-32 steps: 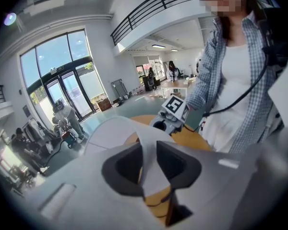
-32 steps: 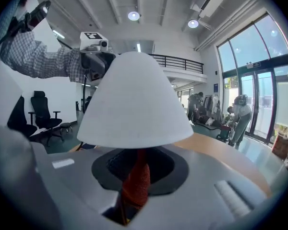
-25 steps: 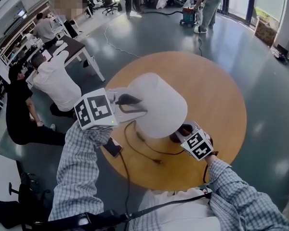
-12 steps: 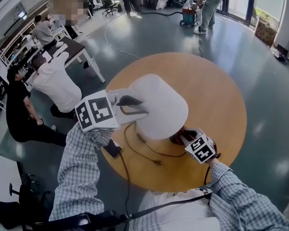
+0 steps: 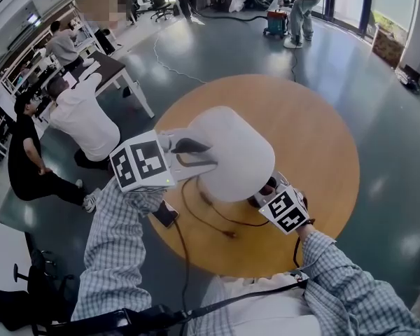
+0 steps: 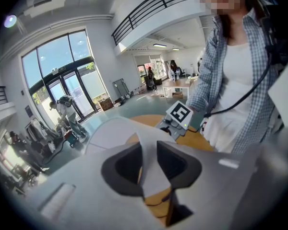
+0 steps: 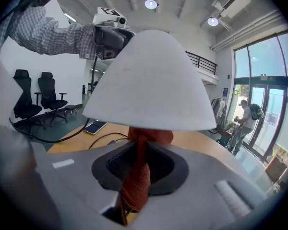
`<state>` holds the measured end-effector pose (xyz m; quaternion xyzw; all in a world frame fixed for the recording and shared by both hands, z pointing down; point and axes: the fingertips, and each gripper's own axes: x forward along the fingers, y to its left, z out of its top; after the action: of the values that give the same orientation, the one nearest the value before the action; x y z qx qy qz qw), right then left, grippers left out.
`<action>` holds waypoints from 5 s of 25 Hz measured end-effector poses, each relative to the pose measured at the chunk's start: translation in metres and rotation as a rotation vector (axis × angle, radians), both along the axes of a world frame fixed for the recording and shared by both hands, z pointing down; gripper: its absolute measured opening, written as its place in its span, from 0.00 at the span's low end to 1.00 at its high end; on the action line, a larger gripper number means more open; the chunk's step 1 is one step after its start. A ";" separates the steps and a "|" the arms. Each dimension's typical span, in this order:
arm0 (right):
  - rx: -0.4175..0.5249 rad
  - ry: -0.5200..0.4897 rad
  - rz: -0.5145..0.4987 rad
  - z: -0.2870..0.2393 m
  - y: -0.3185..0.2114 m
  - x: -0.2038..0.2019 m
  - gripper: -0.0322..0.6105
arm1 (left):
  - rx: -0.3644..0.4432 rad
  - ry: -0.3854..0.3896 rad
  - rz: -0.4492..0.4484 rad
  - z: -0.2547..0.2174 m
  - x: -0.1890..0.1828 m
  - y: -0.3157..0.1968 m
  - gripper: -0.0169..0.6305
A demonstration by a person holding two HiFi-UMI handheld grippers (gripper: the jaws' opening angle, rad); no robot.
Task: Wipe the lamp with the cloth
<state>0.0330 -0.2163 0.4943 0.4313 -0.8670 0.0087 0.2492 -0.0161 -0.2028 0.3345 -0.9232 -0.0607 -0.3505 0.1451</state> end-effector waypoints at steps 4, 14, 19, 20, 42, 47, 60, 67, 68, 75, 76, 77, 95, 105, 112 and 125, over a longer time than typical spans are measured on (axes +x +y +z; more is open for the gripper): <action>-0.065 0.046 -0.007 0.029 0.009 0.001 0.15 | 0.026 0.001 0.006 0.003 0.001 -0.002 0.17; -0.312 0.204 -0.020 0.108 0.037 0.009 0.15 | 0.095 -0.033 0.067 0.003 0.013 0.006 0.17; -0.324 0.166 0.022 0.105 0.041 0.020 0.15 | 0.136 -0.059 0.096 0.001 0.021 0.017 0.18; -0.320 0.159 0.032 0.103 0.043 0.025 0.15 | 0.148 -0.064 0.102 0.001 0.024 0.020 0.18; -0.450 0.323 0.010 0.118 0.124 0.121 0.15 | 0.345 -0.206 0.297 0.014 0.071 0.087 0.19; -0.531 0.333 -0.038 0.147 0.128 0.094 0.15 | 0.355 -0.199 0.285 0.014 0.070 0.086 0.20; -0.581 0.321 -0.023 0.165 0.125 0.088 0.27 | 0.359 -0.088 0.234 0.010 0.075 0.087 0.33; -0.609 0.224 -0.024 0.172 0.130 0.078 0.55 | 0.335 0.088 0.107 -0.008 0.065 0.073 0.42; -0.605 0.203 -0.009 0.171 0.129 0.079 0.57 | 0.327 0.130 0.080 -0.014 0.062 0.070 0.42; -0.547 0.001 0.108 0.136 0.128 0.092 0.63 | 0.253 0.420 -0.138 -0.045 0.023 0.058 0.40; -0.535 -0.035 0.126 0.133 0.127 0.095 0.63 | 0.214 0.475 -0.178 -0.047 0.017 0.059 0.37; -0.521 -0.073 0.144 0.130 0.125 0.098 0.61 | 0.166 0.525 -0.220 -0.046 0.010 0.059 0.33; -0.218 -0.418 0.241 0.054 0.142 0.071 0.05 | -0.260 0.656 -0.635 0.106 -0.035 0.082 0.04; -0.245 -0.402 0.146 0.068 0.153 0.026 0.05 | -0.465 0.541 -0.582 0.191 -0.001 0.121 0.03; -0.285 -0.435 0.153 0.075 0.158 0.018 0.05 | -0.542 0.497 -0.536 0.206 0.020 0.146 0.03; -0.287 -0.418 0.154 0.077 0.154 0.024 0.05 | -0.580 0.517 -0.518 0.201 0.026 0.152 0.03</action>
<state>0.0569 -0.0625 0.5709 0.4451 -0.8543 0.2392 0.1220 0.0099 -0.0509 0.5350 -0.9676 0.1145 -0.1020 -0.2008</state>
